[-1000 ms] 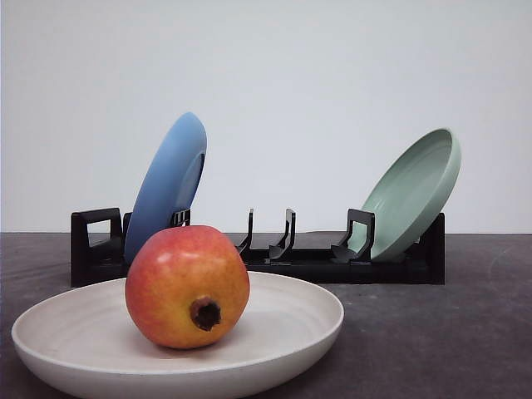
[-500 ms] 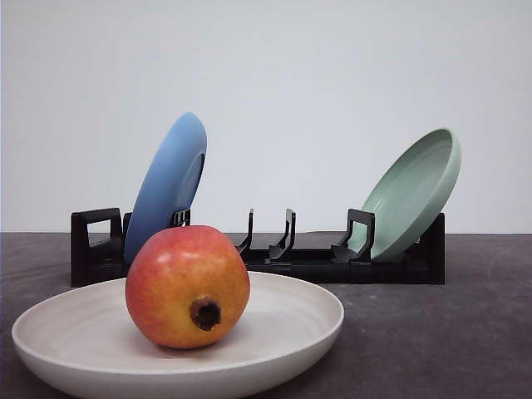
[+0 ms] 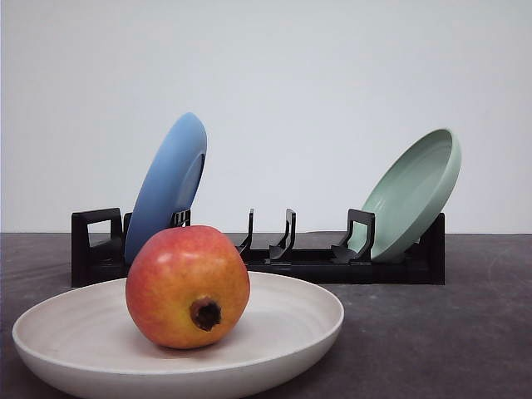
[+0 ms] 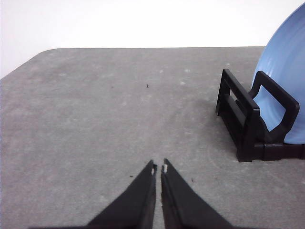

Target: Place pomegranate in white plate

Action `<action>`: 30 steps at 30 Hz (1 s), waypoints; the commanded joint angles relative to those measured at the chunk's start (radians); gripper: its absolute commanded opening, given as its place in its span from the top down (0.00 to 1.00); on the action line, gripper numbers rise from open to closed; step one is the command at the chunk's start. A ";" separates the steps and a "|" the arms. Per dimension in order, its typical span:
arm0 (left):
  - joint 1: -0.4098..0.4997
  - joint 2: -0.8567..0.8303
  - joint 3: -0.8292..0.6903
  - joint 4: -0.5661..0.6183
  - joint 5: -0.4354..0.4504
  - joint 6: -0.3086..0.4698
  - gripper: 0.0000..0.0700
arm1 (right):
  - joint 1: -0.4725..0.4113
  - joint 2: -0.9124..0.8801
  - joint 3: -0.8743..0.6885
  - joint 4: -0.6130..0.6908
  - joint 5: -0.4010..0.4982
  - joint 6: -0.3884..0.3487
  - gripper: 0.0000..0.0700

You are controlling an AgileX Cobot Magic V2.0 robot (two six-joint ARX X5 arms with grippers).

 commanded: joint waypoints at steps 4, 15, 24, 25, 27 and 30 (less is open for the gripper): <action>-0.001 -0.001 -0.010 -0.004 -0.002 -0.008 1.00 | 0.002 -0.001 -0.004 0.009 0.000 0.010 0.99; -0.001 -0.001 -0.010 -0.004 -0.002 -0.008 1.00 | 0.002 -0.001 -0.004 0.009 0.000 0.010 0.99; -0.001 -0.001 -0.010 -0.004 -0.002 -0.008 1.00 | 0.002 -0.001 -0.004 0.009 0.000 0.010 0.99; -0.001 -0.001 -0.010 -0.004 -0.002 -0.008 1.00 | 0.002 -0.001 -0.004 0.009 0.000 0.010 0.99; -0.001 -0.001 -0.010 -0.004 -0.002 -0.008 1.00 | 0.002 -0.001 -0.004 0.009 0.000 0.010 0.99; -0.001 -0.001 -0.010 -0.004 -0.002 -0.008 1.00 | 0.002 -0.001 -0.004 0.009 0.000 0.010 0.99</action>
